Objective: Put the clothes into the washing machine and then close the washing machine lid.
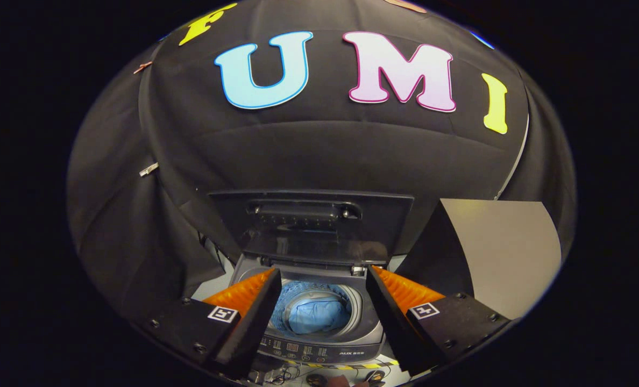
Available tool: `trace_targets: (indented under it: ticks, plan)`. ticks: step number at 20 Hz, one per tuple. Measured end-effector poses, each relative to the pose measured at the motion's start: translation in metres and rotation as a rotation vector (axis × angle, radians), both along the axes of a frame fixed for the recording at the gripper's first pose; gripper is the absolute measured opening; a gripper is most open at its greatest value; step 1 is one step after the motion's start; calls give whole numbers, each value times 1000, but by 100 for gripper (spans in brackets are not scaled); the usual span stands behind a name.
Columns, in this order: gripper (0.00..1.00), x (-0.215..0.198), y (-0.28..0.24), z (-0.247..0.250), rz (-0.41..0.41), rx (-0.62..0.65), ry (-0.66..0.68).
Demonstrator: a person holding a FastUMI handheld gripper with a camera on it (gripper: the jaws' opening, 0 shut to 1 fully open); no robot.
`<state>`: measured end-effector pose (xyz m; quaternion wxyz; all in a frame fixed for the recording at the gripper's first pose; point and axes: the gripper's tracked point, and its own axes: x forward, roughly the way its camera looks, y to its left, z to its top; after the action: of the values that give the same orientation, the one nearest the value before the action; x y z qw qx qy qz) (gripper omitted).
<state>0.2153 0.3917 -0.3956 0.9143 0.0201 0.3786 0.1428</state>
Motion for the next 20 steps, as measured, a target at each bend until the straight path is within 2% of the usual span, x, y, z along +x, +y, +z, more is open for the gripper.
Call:
trace_targets:
  ticks: [5, 10, 20]
  plan:
    - [99, -7, 10, 13, 34, 9, -29]
    - [99, 4, 20, 60, 42, 58, -126]
    - [99, 78, 26, 190, 26, 171, -350]
